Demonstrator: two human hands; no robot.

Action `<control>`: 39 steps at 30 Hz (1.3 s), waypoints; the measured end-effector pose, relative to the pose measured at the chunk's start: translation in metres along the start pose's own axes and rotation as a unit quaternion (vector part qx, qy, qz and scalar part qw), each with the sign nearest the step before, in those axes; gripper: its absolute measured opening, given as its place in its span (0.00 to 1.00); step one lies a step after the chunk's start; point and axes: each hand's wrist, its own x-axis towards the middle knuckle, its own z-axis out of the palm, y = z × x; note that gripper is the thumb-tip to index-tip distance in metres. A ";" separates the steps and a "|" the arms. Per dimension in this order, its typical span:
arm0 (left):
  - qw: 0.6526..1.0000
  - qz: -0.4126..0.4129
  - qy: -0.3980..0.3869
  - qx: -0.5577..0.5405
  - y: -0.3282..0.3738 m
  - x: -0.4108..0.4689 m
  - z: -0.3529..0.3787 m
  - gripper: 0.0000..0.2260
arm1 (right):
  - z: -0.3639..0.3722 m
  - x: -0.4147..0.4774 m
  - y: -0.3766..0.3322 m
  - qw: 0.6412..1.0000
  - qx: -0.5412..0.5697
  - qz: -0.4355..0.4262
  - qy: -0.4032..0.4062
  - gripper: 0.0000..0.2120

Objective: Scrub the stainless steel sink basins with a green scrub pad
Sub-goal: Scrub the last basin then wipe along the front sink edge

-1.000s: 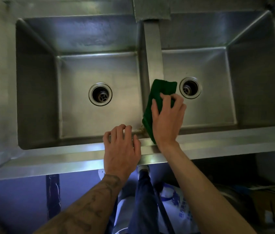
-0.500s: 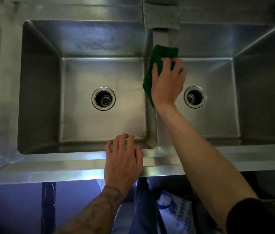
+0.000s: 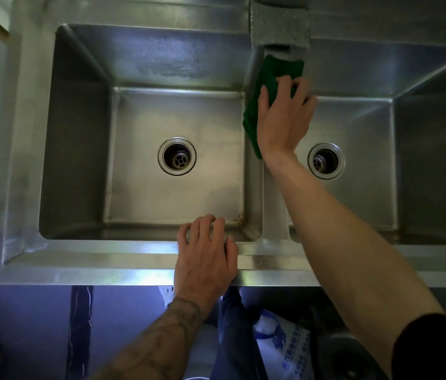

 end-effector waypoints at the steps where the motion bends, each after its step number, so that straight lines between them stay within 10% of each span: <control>1: 1.000 0.000 0.000 -0.001 0.000 0.000 0.000 0.15 | -0.001 -0.010 0.004 1.000 0.003 -0.006 0.002 0.19; 19: 1.000 0.000 -0.008 0.009 -0.003 0.000 0.002 0.17 | 0.002 0.017 0.001 0.998 0.032 -0.027 -0.046 0.20; 34: 1.000 0.016 0.001 0.015 -0.001 0.001 -0.008 0.15 | -0.097 -0.227 0.106 0.987 0.022 -0.114 -0.109 0.18; 39: 0.999 0.012 0.010 -0.049 -0.004 -0.001 -0.016 0.15 | -0.095 -0.254 0.099 0.998 0.004 0.039 -0.041 0.16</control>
